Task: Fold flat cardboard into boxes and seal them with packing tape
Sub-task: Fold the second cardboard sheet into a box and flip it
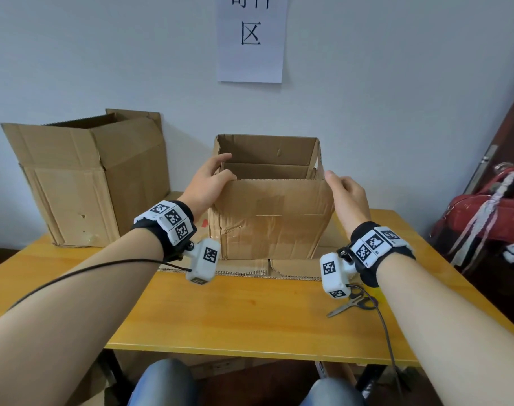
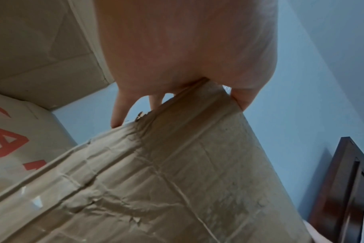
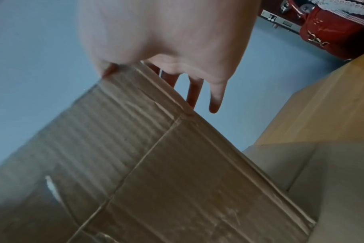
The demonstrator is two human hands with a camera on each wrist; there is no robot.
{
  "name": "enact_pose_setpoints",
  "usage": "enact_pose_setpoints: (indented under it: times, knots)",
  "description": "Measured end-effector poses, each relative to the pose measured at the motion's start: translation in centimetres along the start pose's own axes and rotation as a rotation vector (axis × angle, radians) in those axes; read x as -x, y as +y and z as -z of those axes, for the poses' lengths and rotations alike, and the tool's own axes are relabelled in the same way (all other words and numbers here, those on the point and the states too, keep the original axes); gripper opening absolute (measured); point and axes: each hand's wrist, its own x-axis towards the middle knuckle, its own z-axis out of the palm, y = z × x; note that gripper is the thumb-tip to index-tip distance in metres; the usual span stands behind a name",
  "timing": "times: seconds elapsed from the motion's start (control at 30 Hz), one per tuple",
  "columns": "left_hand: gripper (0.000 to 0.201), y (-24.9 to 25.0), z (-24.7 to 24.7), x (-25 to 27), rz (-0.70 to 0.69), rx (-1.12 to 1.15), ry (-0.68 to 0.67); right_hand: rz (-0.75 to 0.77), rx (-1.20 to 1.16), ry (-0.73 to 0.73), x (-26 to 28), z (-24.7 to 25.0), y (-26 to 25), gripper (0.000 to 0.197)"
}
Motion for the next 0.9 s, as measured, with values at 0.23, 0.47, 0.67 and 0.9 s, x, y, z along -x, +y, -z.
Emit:
enact_pose_setpoints:
  times: [0.23,0.47,0.67,0.9]
  knots:
    - [0.046,0.8,0.1,0.1,-0.032,-0.137,-0.047,0.252,0.574,-0.001,0.1,-2.8,-3.3,0.035]
    - [0.045,2.9,-0.1,1.3,-0.054,-0.092,-0.151,0.455,0.515,-0.336,2.1,-5.8,-4.8,0.031]
    - [0.040,2.9,2.2,-0.1,-0.214,-0.276,0.078,0.597,0.343,-0.303,2.1,-4.7,-4.3,0.040]
    - [0.036,1.7,3.9,-2.2,-0.249,-0.407,0.104,0.705,0.273,-0.234,0.9,-3.3,-2.2,0.031]
